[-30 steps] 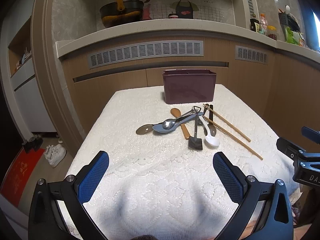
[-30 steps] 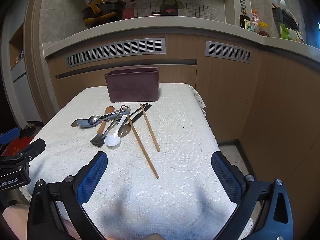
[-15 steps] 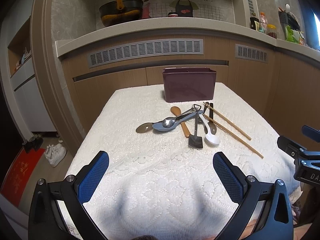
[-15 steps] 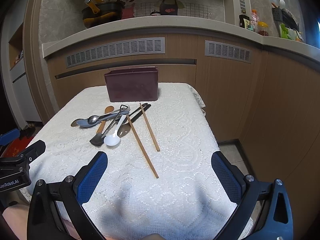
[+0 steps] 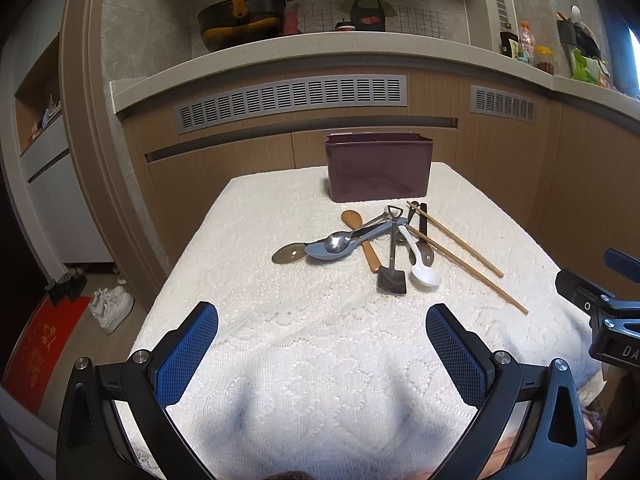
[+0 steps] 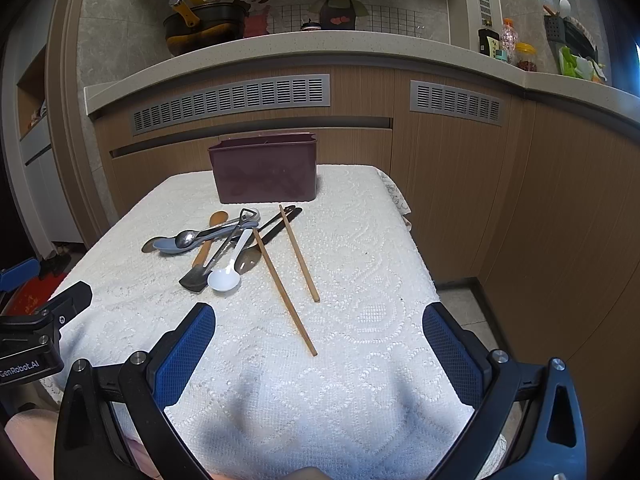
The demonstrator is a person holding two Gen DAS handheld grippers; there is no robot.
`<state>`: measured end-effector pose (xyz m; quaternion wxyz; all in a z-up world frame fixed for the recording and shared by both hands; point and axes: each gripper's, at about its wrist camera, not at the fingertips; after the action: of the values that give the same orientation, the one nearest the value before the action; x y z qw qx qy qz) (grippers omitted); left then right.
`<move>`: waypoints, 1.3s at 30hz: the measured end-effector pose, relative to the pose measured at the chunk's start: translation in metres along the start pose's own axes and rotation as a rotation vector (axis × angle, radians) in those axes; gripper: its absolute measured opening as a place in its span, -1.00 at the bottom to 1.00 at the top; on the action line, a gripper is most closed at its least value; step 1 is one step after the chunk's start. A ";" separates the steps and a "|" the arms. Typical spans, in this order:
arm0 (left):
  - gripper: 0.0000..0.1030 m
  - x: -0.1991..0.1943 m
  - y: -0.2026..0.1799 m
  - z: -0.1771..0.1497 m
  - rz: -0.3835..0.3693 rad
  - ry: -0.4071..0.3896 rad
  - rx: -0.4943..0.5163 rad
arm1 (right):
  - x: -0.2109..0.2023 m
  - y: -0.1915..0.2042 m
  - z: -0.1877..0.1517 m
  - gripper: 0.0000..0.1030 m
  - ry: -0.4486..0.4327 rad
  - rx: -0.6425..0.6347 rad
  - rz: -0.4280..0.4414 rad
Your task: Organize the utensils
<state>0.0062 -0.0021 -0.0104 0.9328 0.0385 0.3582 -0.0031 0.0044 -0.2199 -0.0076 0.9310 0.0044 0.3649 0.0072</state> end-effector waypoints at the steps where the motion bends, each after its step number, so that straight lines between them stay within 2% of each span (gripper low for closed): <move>1: 1.00 0.001 0.000 0.000 0.001 0.001 0.000 | 0.000 0.000 0.000 1.00 0.000 0.000 0.000; 29: 1.00 0.002 0.001 -0.001 0.002 0.006 0.001 | 0.000 0.000 0.001 1.00 0.002 0.001 0.000; 39: 1.00 0.013 0.005 0.008 -0.005 0.049 0.018 | 0.006 -0.004 0.003 1.00 0.013 -0.018 -0.009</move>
<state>0.0217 0.0028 -0.0126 0.9233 0.0460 0.3812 -0.0078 0.0112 -0.2233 -0.0092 0.9287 -0.0056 0.3706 0.0066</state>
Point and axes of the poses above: each gripper's, at about its wrist camera, not at the fingertips, and x roughly the way its jaws point, y to its left, z to its top, and after that the axes turned 10 degrees about y, right-handed
